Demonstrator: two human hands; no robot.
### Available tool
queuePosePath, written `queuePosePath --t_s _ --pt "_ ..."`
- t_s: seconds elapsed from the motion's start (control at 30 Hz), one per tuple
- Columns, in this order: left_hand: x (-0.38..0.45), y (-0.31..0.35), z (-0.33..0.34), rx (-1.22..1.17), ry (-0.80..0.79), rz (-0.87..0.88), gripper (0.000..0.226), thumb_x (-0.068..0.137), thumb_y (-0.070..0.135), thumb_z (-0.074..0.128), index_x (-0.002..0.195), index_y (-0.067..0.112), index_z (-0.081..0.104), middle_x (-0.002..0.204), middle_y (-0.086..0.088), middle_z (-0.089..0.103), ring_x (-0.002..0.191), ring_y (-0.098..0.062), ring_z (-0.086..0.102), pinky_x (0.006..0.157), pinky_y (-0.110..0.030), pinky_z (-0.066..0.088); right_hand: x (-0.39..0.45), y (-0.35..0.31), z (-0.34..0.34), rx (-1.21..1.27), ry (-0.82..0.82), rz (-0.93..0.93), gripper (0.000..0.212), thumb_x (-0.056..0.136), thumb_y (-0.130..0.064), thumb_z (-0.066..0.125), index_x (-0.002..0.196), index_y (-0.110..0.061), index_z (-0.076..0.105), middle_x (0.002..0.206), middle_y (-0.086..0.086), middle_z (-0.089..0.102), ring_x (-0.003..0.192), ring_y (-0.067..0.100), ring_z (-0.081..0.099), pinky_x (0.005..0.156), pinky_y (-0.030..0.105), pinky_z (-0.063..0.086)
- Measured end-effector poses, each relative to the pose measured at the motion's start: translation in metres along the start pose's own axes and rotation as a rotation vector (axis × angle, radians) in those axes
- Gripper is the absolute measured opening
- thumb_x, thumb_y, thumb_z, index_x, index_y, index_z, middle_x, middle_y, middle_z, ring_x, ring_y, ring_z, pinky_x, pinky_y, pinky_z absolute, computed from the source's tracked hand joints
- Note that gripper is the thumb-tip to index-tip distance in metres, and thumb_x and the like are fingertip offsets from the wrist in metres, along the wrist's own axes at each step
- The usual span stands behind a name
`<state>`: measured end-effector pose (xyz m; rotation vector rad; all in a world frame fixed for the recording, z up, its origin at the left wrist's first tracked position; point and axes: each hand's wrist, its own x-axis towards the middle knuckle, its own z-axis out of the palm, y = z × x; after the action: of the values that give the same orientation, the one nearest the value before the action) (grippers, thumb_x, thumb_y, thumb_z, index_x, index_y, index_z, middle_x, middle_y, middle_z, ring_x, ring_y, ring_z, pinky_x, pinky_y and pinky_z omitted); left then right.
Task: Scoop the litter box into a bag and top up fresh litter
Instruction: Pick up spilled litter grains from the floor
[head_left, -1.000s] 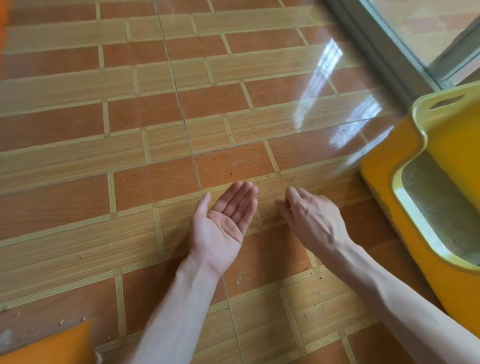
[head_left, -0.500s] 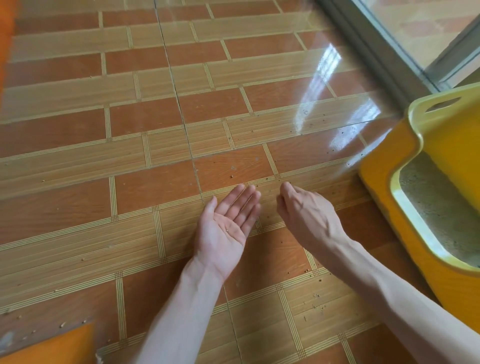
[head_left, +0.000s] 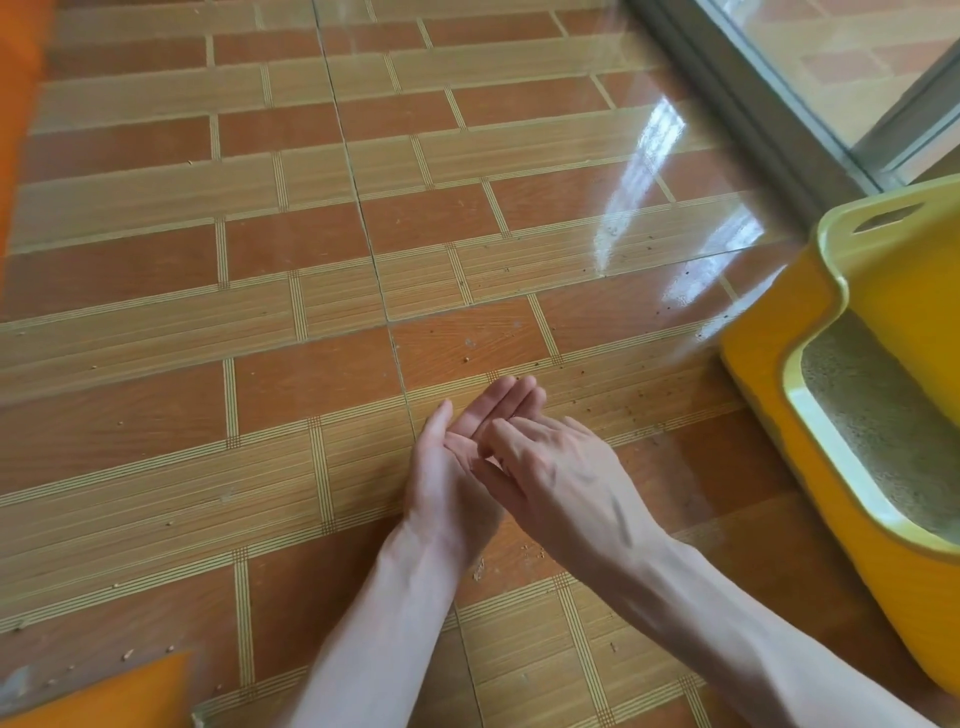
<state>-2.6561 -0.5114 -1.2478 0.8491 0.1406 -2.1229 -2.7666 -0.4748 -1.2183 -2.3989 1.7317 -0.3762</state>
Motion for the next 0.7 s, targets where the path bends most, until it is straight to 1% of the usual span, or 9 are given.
queuePosePath --t_s 0.1,0.2,0.23,0.3,0.37,0.43,0.5,0.6,0.7 --pt "-0.001 0.003 -0.003 -0.016 -0.012 -0.010 0.064 0.110 0.042 0.028 0.119 -0.006 0.070 0.130 -0.023 0.068 0.116 -0.033 0.071 0.103 -0.042 0.049 0.001 0.001 -0.003 0.048 0.046 -0.011 0.024 0.103 -0.033 0.050 0.085 -0.019 0.054 0.075 -0.007 0.058 0.070 0.017 0.057 0.062 0.035 0.043" --pt "-0.004 0.009 -0.009 0.004 -0.007 0.010 0.067 0.110 0.040 0.028 0.105 -0.002 0.079 0.124 -0.021 0.072 0.105 -0.028 0.075 0.081 -0.032 0.062 0.004 0.006 -0.011 0.164 0.188 0.055 0.026 0.106 -0.032 0.048 0.089 -0.016 0.058 0.079 -0.007 0.059 0.069 0.014 0.053 0.061 0.028 0.043" --pt "-0.005 0.011 -0.010 0.023 -0.001 0.032 0.065 0.110 0.039 0.029 0.104 -0.002 0.079 0.122 -0.021 0.073 0.104 -0.028 0.076 0.079 -0.033 0.064 0.008 0.010 -0.013 0.205 0.237 0.106 0.025 0.107 -0.031 0.049 0.090 -0.015 0.058 0.079 -0.007 0.059 0.068 0.013 0.053 0.059 0.027 0.043" --pt "-0.010 0.016 -0.014 0.030 0.003 0.070 0.063 0.110 0.038 0.030 0.106 -0.003 0.078 0.124 -0.023 0.071 0.110 -0.031 0.074 0.091 -0.039 0.062 0.021 0.021 -0.011 0.233 0.279 0.218 0.023 0.107 -0.033 0.049 0.092 -0.016 0.055 0.077 -0.009 0.059 0.064 0.012 0.052 0.056 0.028 0.043" --pt "-0.013 0.022 -0.018 0.029 0.009 0.102 0.061 0.110 0.037 0.031 0.111 -0.004 0.076 0.128 -0.024 0.069 0.117 -0.034 0.070 0.098 -0.042 0.057 0.041 0.034 0.000 0.150 0.213 0.265 0.023 0.106 -0.038 0.047 0.098 -0.017 0.053 0.080 -0.007 0.062 0.064 0.014 0.056 0.054 0.032 0.046" --pt "-0.016 0.030 -0.022 0.016 0.012 0.127 0.061 0.110 0.037 0.030 0.116 -0.005 0.073 0.130 -0.024 0.068 0.121 -0.036 0.068 0.101 -0.044 0.055 0.061 0.045 0.014 0.031 0.101 0.220 0.026 0.106 -0.042 0.045 0.100 -0.017 0.051 0.085 -0.004 0.066 0.065 0.018 0.060 0.052 0.033 0.049" --pt "-0.019 0.038 -0.026 -0.005 0.012 0.145 0.062 0.110 0.037 0.028 0.117 -0.006 0.072 0.131 -0.024 0.067 0.122 -0.036 0.067 0.101 -0.044 0.055 0.078 0.049 0.025 -0.061 0.008 0.144 0.029 0.106 -0.044 0.044 0.099 -0.016 0.048 0.088 0.000 0.066 0.068 0.022 0.062 0.051 0.032 0.043" --pt "-0.022 0.045 -0.028 -0.006 0.032 0.163 0.061 0.110 0.037 0.028 0.120 -0.006 0.070 0.131 -0.024 0.068 0.120 -0.036 0.068 0.100 -0.043 0.056 0.098 0.043 0.034 -0.139 -0.109 0.057 0.030 0.107 -0.043 0.040 0.105 -0.014 0.048 0.093 0.006 0.064 0.080 0.029 0.064 0.059 0.034 0.034" --pt "-0.025 0.049 -0.028 -0.017 0.049 0.175 0.062 0.110 0.036 0.029 0.115 -0.006 0.074 0.129 -0.024 0.069 0.118 -0.035 0.069 0.100 -0.043 0.055 0.110 0.036 0.039 -0.274 -0.173 0.043 0.024 0.108 -0.034 0.035 0.112 -0.014 0.047 0.095 0.006 0.064 0.085 0.030 0.066 0.065 0.035 0.032"
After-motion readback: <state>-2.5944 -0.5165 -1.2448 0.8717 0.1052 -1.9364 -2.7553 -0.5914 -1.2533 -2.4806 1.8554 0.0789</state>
